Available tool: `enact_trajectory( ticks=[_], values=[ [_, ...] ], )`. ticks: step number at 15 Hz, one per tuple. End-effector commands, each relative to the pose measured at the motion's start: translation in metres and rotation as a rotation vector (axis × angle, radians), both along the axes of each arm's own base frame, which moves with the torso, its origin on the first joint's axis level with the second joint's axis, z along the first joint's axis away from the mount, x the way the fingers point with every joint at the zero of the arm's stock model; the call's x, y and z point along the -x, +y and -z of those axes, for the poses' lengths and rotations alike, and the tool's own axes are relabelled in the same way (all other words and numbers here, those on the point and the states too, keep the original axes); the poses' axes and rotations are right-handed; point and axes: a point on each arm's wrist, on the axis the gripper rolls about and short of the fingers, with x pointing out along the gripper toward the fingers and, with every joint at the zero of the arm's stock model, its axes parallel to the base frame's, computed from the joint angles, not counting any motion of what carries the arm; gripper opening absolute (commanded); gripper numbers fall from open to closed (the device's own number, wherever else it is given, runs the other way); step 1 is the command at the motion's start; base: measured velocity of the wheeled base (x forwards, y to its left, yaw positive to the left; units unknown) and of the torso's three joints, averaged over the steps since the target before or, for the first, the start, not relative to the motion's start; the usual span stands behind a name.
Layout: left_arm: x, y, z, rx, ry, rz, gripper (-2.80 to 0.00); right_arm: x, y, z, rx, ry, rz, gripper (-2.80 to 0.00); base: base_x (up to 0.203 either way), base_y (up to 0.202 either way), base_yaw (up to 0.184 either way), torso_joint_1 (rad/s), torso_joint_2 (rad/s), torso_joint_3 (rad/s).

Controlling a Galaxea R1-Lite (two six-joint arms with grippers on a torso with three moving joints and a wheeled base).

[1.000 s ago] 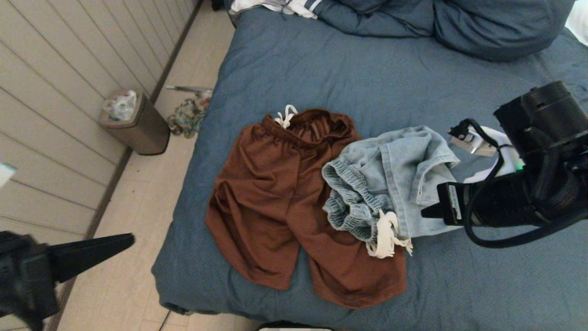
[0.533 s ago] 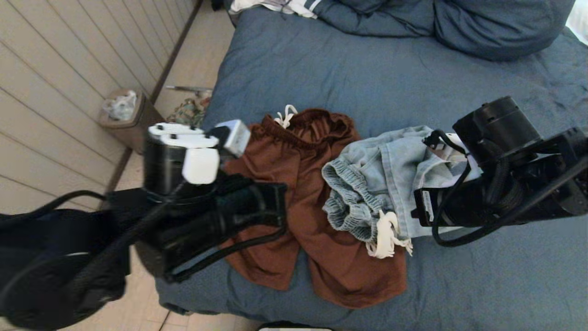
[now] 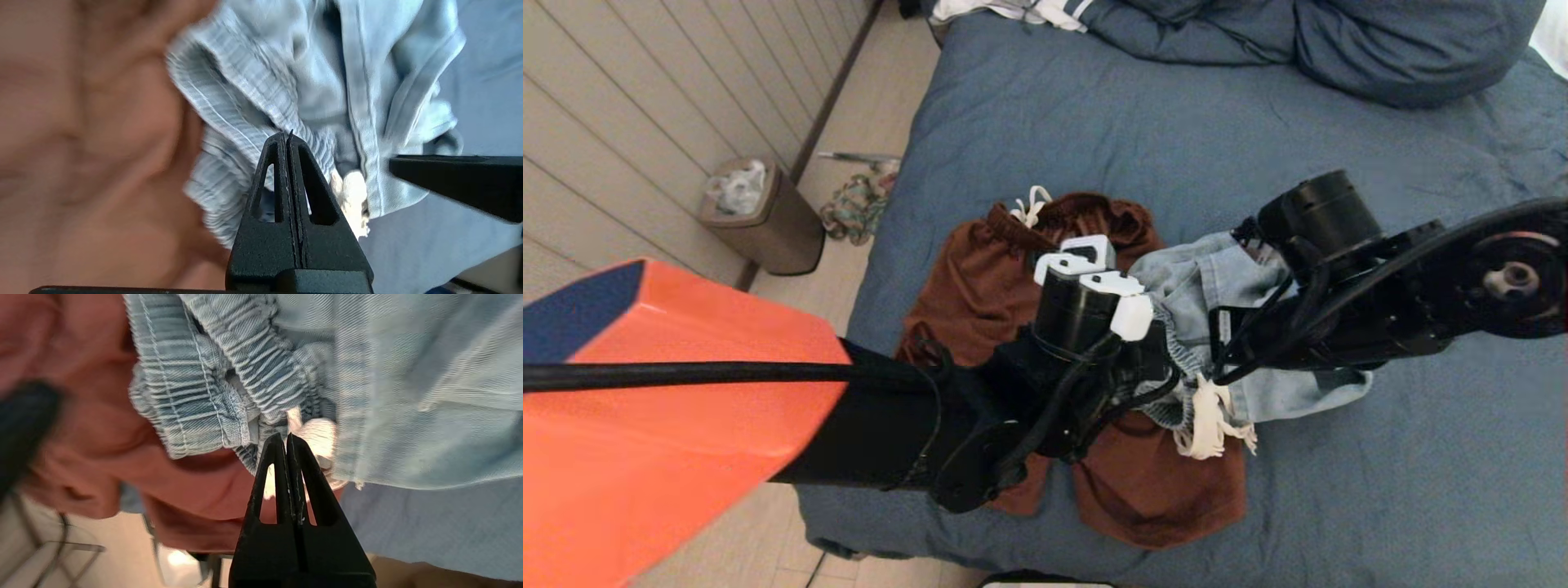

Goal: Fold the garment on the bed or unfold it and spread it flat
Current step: Unford the blue shorts

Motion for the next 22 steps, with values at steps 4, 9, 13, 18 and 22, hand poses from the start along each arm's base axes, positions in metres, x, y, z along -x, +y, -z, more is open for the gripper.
enact_trajectory(
  ticks=[4,9,13,18,22],
  values=[
    [0.016,-0.039,0.036,-0.048,0.016,0.015,-2.80,-0.031,0.018,0.047,0.055,0.096,0.010,-2.80,0.000,0.000,0.000,0.000,0.00,0.000],
    [0.019,-0.050,0.056,-0.077,0.020,0.017,-2.80,-0.051,0.006,0.048,0.030,0.034,0.066,-2.80,0.000,0.000,0.000,0.000,0.00,0.000],
    [0.025,-0.053,0.062,-0.093,0.026,0.030,-2.80,-0.057,-0.027,0.037,0.024,0.005,0.150,-2.80,0.000,0.000,0.000,0.000,0.00,0.000],
    [0.023,-0.056,0.073,-0.111,0.035,0.030,-2.80,-0.055,-0.085,0.018,0.040,-0.040,0.258,-2.80,0.000,0.000,0.000,0.000,0.00,0.000],
    [0.024,-0.056,0.074,-0.114,0.038,0.031,-2.80,-0.057,-0.152,0.019,0.038,-0.024,0.358,-2.80,0.000,0.000,0.000,0.000,0.00,0.000]
  ],
)
